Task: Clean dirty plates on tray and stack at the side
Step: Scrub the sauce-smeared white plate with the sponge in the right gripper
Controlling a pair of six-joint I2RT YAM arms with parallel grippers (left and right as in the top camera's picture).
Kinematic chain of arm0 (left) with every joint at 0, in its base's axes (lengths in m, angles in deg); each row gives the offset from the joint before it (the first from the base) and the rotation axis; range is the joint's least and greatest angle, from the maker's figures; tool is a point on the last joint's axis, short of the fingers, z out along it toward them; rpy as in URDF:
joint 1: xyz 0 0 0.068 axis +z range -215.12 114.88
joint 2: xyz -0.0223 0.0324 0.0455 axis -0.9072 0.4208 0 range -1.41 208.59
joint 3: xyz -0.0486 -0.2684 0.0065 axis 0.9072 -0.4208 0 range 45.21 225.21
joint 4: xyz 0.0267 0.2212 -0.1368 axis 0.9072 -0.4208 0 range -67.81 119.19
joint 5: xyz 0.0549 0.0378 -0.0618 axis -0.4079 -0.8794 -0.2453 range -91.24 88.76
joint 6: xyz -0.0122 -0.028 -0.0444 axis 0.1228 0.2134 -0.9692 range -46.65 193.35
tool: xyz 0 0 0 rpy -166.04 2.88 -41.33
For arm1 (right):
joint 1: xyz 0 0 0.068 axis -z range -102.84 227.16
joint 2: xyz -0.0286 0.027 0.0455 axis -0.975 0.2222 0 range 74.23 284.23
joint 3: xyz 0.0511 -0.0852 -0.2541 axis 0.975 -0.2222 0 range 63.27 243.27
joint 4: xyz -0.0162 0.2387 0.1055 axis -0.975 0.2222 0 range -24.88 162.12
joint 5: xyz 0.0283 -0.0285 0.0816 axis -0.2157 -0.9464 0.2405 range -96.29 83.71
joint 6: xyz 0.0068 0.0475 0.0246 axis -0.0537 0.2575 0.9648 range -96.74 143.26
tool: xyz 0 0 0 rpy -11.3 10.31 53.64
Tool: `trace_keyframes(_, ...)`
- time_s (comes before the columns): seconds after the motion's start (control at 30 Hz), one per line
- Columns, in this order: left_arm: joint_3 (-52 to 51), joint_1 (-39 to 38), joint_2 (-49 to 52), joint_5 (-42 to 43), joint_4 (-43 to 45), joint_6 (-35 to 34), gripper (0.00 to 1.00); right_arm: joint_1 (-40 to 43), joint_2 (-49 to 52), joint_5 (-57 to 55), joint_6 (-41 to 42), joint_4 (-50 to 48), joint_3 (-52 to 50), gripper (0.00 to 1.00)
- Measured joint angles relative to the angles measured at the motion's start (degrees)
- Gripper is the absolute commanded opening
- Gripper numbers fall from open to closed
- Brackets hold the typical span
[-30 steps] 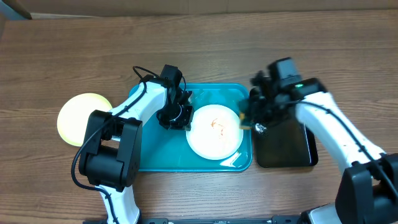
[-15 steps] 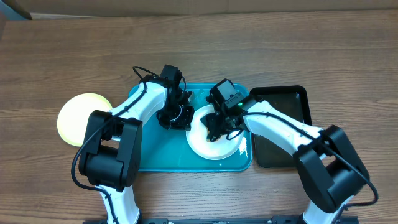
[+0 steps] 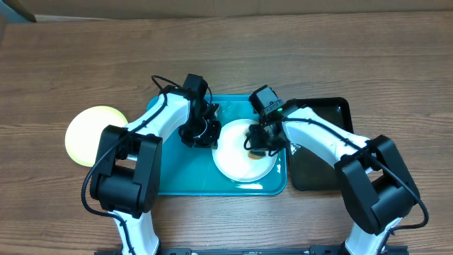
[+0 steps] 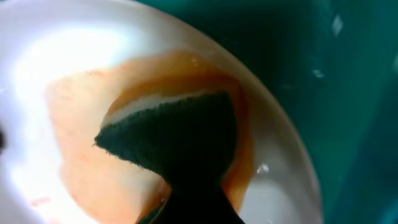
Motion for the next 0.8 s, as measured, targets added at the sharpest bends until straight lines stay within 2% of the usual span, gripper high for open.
trace_keyframes(0.2,-0.02,-0.48,0.00,-0.22,-0.72,0.15,0.04,-0.09,-0.02,5.03,-1.90,6.29,0.20,0.04)
trace_keyframes(0.4,-0.02,-0.31,0.00,-1.11,-0.98,0.24,0.04,-3.45,0.09,10.21,-7.37,1.20,-0.68,0.04)
trace_keyframes(0.57,0.00,0.35,0.00,-1.11,-0.85,0.17,0.04,-3.39,0.20,6.45,-6.40,-4.07,-0.74,0.04)
trace_keyframes(0.8,0.04,0.37,0.00,-0.68,-0.55,-0.02,0.04,2.91,1.22,-1.31,-5.97,3.52,4.26,0.04)
